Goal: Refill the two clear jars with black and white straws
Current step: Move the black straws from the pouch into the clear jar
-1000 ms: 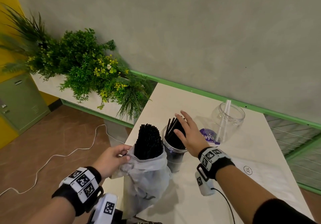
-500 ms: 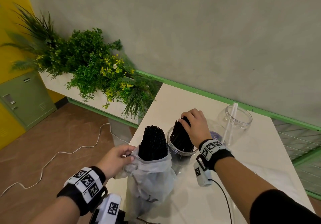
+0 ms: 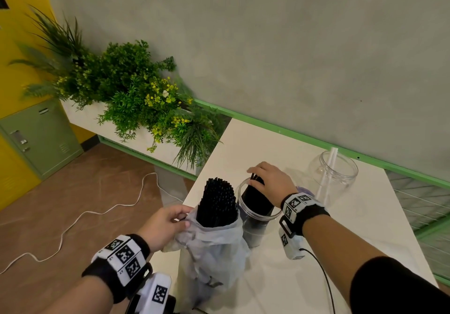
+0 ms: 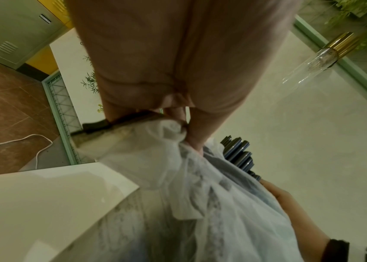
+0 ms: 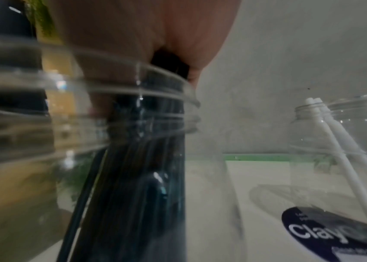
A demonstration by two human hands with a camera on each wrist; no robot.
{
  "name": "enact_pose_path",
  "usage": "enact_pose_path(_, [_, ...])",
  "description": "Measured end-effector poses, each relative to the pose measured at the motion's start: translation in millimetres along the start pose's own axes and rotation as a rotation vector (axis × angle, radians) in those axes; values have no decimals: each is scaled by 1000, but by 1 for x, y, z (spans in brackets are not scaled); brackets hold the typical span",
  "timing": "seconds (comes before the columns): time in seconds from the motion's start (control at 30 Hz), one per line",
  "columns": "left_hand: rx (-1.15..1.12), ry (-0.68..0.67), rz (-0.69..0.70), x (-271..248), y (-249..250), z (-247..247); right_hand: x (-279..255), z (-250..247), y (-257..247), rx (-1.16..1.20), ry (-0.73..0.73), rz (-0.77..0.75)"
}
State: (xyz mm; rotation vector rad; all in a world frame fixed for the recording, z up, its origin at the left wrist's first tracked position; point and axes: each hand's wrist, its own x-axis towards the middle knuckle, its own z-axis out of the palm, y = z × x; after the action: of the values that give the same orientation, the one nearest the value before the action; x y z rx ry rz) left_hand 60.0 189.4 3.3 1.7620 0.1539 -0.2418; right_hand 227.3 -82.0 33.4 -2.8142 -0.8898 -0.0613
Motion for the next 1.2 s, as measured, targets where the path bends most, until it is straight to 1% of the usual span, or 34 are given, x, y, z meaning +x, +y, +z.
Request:
enact_pose_path(0.03, [-4,-4,2,0,-1,0,2,-1,-1,42,-3,20])
enact_pose_path(0.1, [-16,-8,4,0,-1,1,3,-2,-3,163,97,25])
enact_pose_path(0.17, [-27,-12,7,1,-1,1,1,-3,-6,194,239,-36])
enact_pose_path(0.2, [-29,-10,8,1,-1,2,0,-3,-6,164,279,-75])
enact_pose_path(0.23, [-28,-8,7,1,-1,2,0,-2,-5,130,293,-101])
enact_pose_path(0.27, [-26,-6,6,1,-1,2,-1,0,-3,107,275,-101])
enact_pose_path(0.37, [-22,-7,2,2,-2,1,-1,3,3,110,192,-15])
enact_pose_path(0.53, [0,-10,3,3,-3,1,-13,-8,-1,226,285,34])
enact_pose_path(0.67, [-72,5,-3,2,-4,2,-45,-10,11,185,322,-4])
enact_pose_path(0.73, [-98,5,-1,1,-4,3,-61,-5,25,109,313,-35])
enact_pose_path(0.8, [-117,3,-5,1,-5,3,-71,1,39,51,261,-44])
enact_pose_path(0.87, [-126,6,-11,1,-7,2,-70,4,47,32,195,-21])
enact_pose_path(0.97, [-93,0,-11,2,-8,1,-54,2,45,46,94,16])
enact_pose_path(1.07, [-66,-3,-5,3,-7,1,-32,-3,34,102,27,14])
enact_pose_path(1.13, [-56,7,-2,2,-6,1,-21,-2,25,118,3,-15])
enact_pose_path(1.2, [-44,24,1,2,-5,2,-15,4,17,129,35,-23])
